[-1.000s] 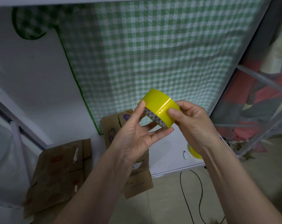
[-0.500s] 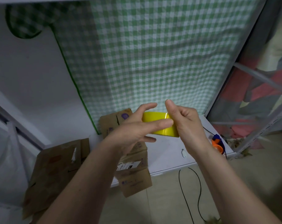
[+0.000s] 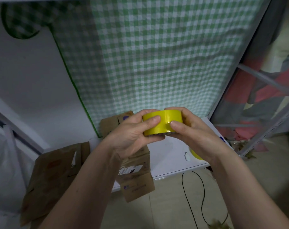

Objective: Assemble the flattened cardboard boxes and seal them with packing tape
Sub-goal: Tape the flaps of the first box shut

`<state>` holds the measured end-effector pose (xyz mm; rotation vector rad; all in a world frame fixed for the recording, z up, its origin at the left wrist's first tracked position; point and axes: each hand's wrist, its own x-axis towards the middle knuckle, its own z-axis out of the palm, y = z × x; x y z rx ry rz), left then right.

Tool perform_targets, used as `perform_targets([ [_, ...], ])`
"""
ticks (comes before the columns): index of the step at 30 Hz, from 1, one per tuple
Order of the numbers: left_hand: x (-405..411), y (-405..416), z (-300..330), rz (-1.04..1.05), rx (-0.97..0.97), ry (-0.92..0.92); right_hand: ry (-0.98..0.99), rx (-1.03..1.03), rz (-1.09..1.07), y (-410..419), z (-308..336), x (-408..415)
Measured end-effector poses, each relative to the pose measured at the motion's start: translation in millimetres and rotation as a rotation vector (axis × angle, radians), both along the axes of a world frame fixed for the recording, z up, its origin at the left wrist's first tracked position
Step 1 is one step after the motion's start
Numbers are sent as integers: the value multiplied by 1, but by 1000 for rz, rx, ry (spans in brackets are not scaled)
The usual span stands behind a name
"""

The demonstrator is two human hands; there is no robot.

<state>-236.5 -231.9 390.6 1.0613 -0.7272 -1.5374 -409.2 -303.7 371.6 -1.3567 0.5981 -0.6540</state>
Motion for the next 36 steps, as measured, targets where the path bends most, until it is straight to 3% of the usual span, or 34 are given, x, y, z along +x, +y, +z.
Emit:
perform_targets([
  [4, 3, 1, -3, -42, -34, -17, 27, 29, 19, -3, 4, 0],
  [11, 13, 0, -11, -113, -69, 75, -99, 116, 188, -12, 4, -8],
  [16, 18, 1, -12, -119, -59, 80, -136, 153, 169, -14, 2, -9],
  [21, 7, -2, -4, -19, -9, -466, 72, -51, 36, -7, 9, -1],
  [23, 3, -4, -5, 46, -12, -566, 95, -88, 17, -4, 14, 0],
  [31, 20, -2, -12, -210, -138, -185, 34, -24, 70, -15, 10, -14],
  [34, 26, -1, -14, -174, -157, -6, -27, 36, 78, -19, 8, -21],
  [36, 23, -1, -12, -121, -135, -26, 9, 7, 53, -18, 10, -21],
])
